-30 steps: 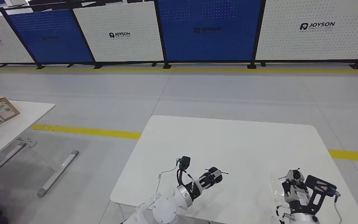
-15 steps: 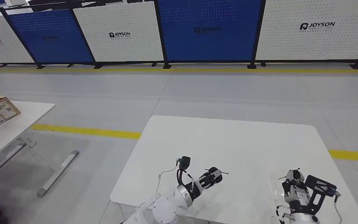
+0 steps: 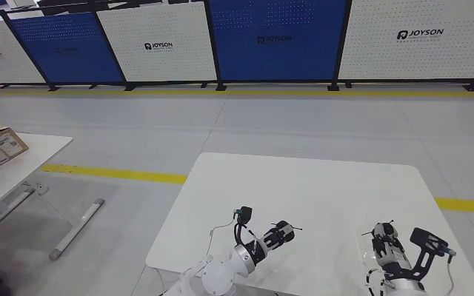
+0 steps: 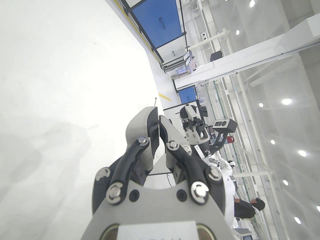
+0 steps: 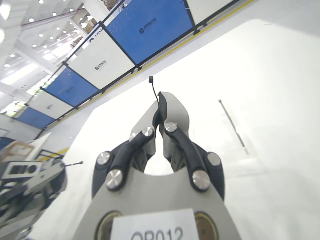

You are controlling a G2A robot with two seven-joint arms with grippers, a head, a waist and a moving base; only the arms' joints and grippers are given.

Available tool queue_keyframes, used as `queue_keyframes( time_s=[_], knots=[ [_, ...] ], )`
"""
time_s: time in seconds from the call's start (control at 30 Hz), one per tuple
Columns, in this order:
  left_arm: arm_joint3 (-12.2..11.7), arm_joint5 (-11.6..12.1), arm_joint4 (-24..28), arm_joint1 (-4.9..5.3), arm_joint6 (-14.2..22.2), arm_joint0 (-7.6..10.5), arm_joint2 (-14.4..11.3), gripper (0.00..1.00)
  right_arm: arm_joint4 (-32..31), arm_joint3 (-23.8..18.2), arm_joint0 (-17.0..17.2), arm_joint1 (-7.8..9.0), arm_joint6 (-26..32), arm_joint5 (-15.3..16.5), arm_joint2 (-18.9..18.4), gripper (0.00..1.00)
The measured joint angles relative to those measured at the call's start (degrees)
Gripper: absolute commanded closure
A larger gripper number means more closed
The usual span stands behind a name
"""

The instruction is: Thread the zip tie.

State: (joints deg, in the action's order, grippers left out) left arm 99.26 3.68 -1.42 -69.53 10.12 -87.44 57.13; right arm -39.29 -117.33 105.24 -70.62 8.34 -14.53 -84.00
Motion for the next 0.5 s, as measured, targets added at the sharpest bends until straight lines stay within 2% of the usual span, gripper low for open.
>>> queue_keyframes(
  time_s=[0.2,0.5],
  knots=[
    [0.0,0.0,0.0,0.0,0.0,0.0,0.0,1.0,3.3,-0.1,-0.5,0.33,9.1,1.0,-1.7,1.0],
    [0.0,0.0,0.0,0.0,0.0,0.0,0.0,1.0,3.2,-0.1,-0.5,0.32,8.6,1.0,-1.7,1.0]
  ],
)
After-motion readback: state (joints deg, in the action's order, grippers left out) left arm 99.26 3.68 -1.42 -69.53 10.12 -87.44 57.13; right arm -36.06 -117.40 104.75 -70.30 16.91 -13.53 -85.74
